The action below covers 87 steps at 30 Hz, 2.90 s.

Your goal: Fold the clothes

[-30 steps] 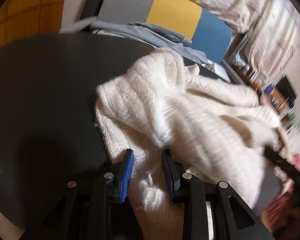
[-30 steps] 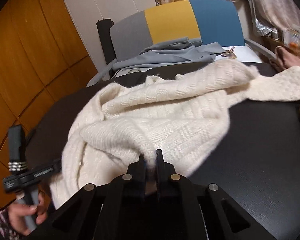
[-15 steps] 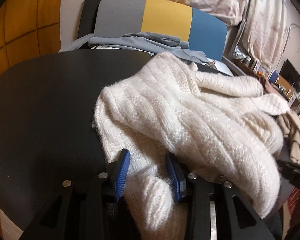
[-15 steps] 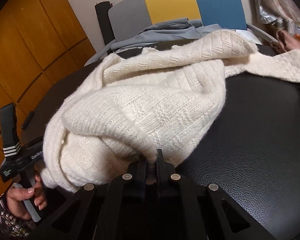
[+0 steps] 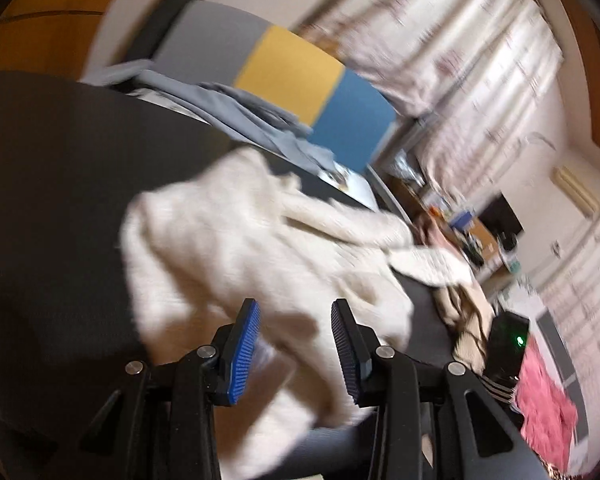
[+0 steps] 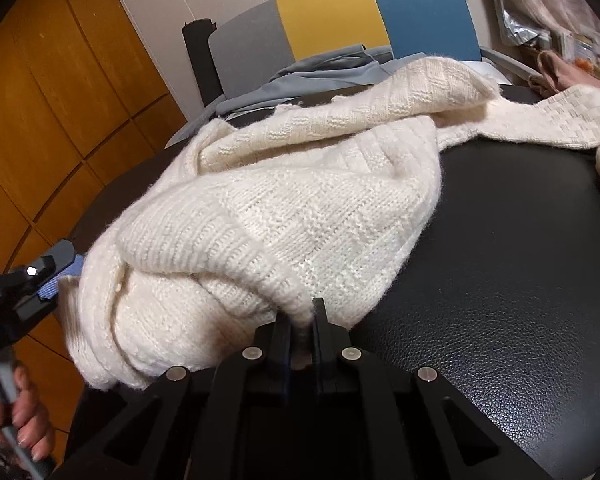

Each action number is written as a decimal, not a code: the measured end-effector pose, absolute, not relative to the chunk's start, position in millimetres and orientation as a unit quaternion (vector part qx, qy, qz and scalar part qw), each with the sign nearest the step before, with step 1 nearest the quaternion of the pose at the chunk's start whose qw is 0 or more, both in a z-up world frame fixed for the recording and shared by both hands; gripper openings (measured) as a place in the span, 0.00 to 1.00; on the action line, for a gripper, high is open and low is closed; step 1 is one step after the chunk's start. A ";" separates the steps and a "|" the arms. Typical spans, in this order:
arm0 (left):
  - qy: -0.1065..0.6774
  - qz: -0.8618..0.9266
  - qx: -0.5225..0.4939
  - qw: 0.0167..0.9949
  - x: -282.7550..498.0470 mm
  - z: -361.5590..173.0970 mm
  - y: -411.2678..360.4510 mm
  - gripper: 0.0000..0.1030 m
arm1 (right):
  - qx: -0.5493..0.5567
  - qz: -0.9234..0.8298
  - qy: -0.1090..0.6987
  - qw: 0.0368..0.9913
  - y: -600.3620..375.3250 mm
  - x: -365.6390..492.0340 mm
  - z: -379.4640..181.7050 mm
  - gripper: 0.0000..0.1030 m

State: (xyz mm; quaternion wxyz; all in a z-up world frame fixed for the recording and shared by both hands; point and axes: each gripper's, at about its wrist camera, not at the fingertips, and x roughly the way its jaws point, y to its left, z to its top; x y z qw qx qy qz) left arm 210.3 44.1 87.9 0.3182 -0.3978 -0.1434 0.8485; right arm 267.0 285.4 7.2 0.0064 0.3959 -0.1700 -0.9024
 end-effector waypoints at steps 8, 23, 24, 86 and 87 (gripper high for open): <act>-0.132 0.810 -0.475 0.318 208.6 60.1 59.6 0.38 | 0.377 -0.913 -0.154 -0.008 281.6 272.5 26.4 0.11; -0.062 0.810 -0.462 0.356 199.0 60.4 88.1 0.13 | 0.399 -0.917 0.003 -0.002 239.1 208.4 33.7 0.29; -0.065 0.811 -0.458 0.359 197.3 64.6 86.0 0.11 | 0.396 -0.918 0.007 -0.005 238.3 209.0 34.2 0.25; -0.166 0.797 -0.515 0.268 108.7 76.7 -58.9 0.24 | 0.413 -0.909 0.042 -0.019 246.6 205.0 18.7 0.36; -0.167 0.792 -0.523 0.267 111.6 69.9 -45.8 0.24 | 0.414 -0.909 0.043 -0.017 245.4 206.2 19.6 0.36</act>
